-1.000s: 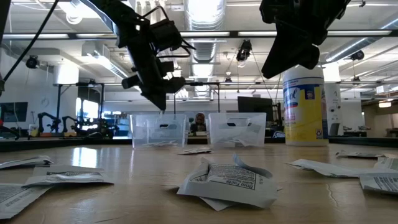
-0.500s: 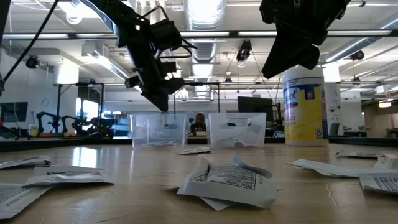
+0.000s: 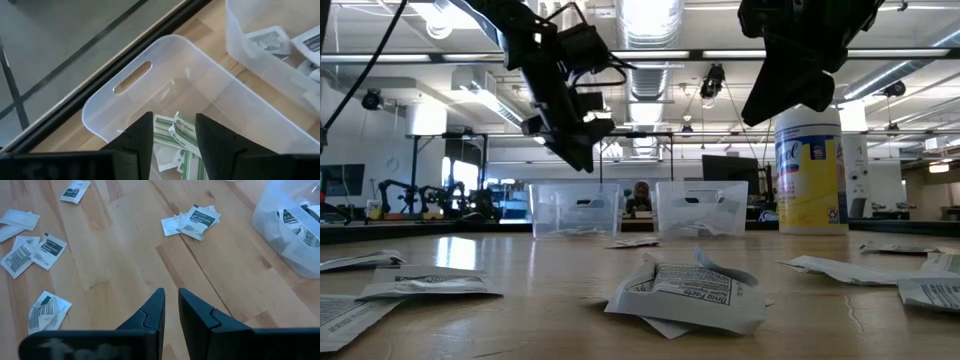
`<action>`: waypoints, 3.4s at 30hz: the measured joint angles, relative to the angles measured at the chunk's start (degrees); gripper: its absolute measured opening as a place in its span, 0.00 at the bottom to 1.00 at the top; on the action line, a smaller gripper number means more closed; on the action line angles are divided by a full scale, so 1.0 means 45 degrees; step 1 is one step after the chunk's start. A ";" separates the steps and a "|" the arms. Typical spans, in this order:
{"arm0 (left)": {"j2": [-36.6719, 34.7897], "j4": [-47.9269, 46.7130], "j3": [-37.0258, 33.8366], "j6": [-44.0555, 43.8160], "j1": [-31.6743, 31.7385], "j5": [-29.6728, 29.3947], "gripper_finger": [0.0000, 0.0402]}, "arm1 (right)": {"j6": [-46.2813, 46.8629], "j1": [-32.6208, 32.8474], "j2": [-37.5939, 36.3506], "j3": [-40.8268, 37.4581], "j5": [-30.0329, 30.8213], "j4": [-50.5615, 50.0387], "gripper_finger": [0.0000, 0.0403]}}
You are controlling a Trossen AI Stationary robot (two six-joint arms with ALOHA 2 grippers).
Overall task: Pick & Place First Aid Supplies
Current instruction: Put the green bandage pack into the left transparent bin
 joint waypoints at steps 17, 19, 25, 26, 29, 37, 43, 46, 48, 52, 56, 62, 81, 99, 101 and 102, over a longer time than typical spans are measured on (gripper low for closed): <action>-0.2704 -0.1105 -0.0661 0.0039 -0.3499 -0.0046 0.33 | 0.1628 0.1531 0.0000 0.0000 -0.0057 0.0005 0.13; -0.2891 -0.1115 -0.0920 -0.0194 -0.4119 -0.0053 0.33 | 0.1807 0.1683 0.0000 0.0000 -0.0049 0.0009 0.13; -0.3363 -0.1106 -0.1636 -0.1128 -0.5964 -0.0066 0.32 | 0.2295 0.2028 0.0000 0.0000 -0.0055 -0.0016 0.13; -0.3433 -0.1099 -0.1734 -0.1359 -0.6262 -0.0068 0.32 | 0.2383 0.2072 0.0000 0.0000 -0.0056 -0.0022 0.13; -0.3590 -0.1123 -0.2009 -0.1984 -0.7119 -0.0102 0.32 | 0.2660 0.2209 0.0000 0.0000 -0.0055 -0.0034 0.13; -0.3617 -0.1088 -0.2098 -0.3155 -0.9101 -0.0575 0.32 | 0.2779 0.2454 -0.0005 0.0056 -0.0298 -0.0438 0.13; -0.3607 -0.1077 -0.2460 -0.4612 -1.0533 -0.1342 0.32 | 0.2967 0.2596 -0.0005 0.0581 -0.1366 -0.1477 0.13; -0.3607 -0.1070 -0.2899 -0.5451 -1.1045 -0.1664 0.32 | 0.3143 0.2591 -0.0013 0.1067 -0.1474 -0.3183 0.13; -0.3607 -0.1045 -0.3194 -0.5975 -1.1264 -0.1853 0.32 | 0.3427 0.2586 -0.0024 0.1357 -0.1512 -0.4434 0.13; -0.3607 -0.0905 -0.3642 -0.6653 -1.1457 -0.1936 0.31 | 0.4429 0.2591 -0.0034 0.1474 -0.1538 -0.6295 0.13; -0.3606 -0.0753 -0.3803 -0.6712 -1.1467 -0.1962 0.32 | 0.5403 0.2610 -0.0034 0.1134 -0.1616 -0.7022 0.13; -0.3605 -0.0729 -0.3798 -0.6566 -1.1467 -0.2020 0.31 | 0.6356 0.2727 -0.0034 0.0713 -0.2108 -0.7072 0.13; -0.3603 -0.0697 -0.3813 -0.6605 -1.1462 -0.2033 0.32 | 0.9464 0.3139 -0.1142 -0.2052 -0.4079 -0.6847 0.13; -0.3603 -0.0609 -0.3813 -0.6600 -1.1462 -0.2030 0.31 | 1.0739 0.3222 -0.4876 -0.4961 -0.3929 -0.3574 0.13; -0.3603 -0.0608 -0.3813 -0.6600 -1.1462 -0.2030 0.32 | 1.0962 0.3222 -0.4870 -0.5025 -0.4105 -0.3591 0.15; -0.3603 -0.0608 -0.3813 -0.6600 -1.1462 -0.2030 0.32 | 1.1099 0.3222 -0.4877 -0.5047 -0.4238 -0.3594 0.16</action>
